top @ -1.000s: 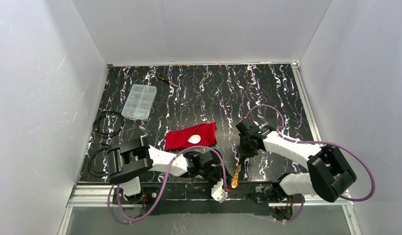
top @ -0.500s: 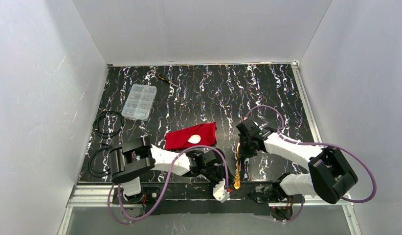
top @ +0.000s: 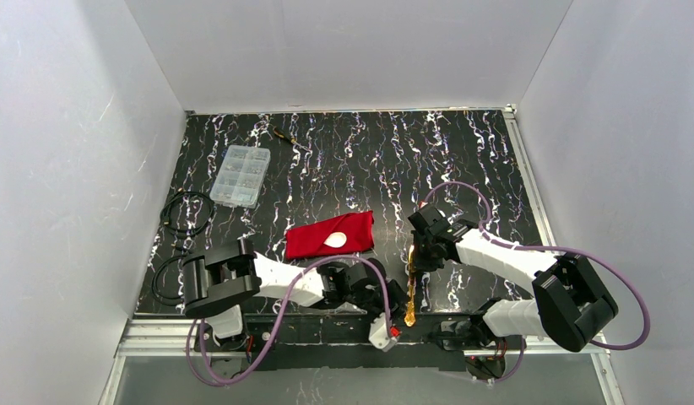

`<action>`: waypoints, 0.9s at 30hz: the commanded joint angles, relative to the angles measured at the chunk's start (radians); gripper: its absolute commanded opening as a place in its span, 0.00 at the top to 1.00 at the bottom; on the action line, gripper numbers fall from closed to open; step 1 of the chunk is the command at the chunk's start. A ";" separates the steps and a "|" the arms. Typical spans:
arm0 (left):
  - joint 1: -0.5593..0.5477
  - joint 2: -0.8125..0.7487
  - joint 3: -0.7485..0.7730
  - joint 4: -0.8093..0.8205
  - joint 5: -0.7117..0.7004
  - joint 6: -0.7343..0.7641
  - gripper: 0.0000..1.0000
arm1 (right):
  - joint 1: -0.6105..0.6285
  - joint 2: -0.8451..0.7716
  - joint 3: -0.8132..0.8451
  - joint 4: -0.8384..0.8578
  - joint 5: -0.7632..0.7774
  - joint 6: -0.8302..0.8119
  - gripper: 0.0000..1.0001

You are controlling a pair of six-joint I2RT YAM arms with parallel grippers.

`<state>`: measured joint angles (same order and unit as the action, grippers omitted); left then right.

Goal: Fold the napkin into a case and place the utensils inside
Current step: Move the knife to the corner of the board.

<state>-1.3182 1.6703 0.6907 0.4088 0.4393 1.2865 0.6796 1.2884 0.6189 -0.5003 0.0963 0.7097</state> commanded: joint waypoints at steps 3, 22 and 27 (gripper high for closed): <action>-0.016 -0.012 0.088 0.094 -0.057 -0.032 0.58 | 0.018 0.059 -0.064 -0.031 -0.024 0.017 0.82; -0.016 0.098 0.051 0.064 0.103 0.096 0.58 | 0.018 0.063 -0.068 -0.036 -0.040 0.014 0.82; -0.016 0.127 0.071 0.036 0.132 0.130 0.58 | 0.020 0.062 -0.078 -0.030 -0.046 0.016 0.82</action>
<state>-1.3373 1.7859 0.7319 0.4900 0.5110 1.3705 0.6834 1.2976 0.6174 -0.4717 0.0540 0.7242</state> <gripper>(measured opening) 0.417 0.182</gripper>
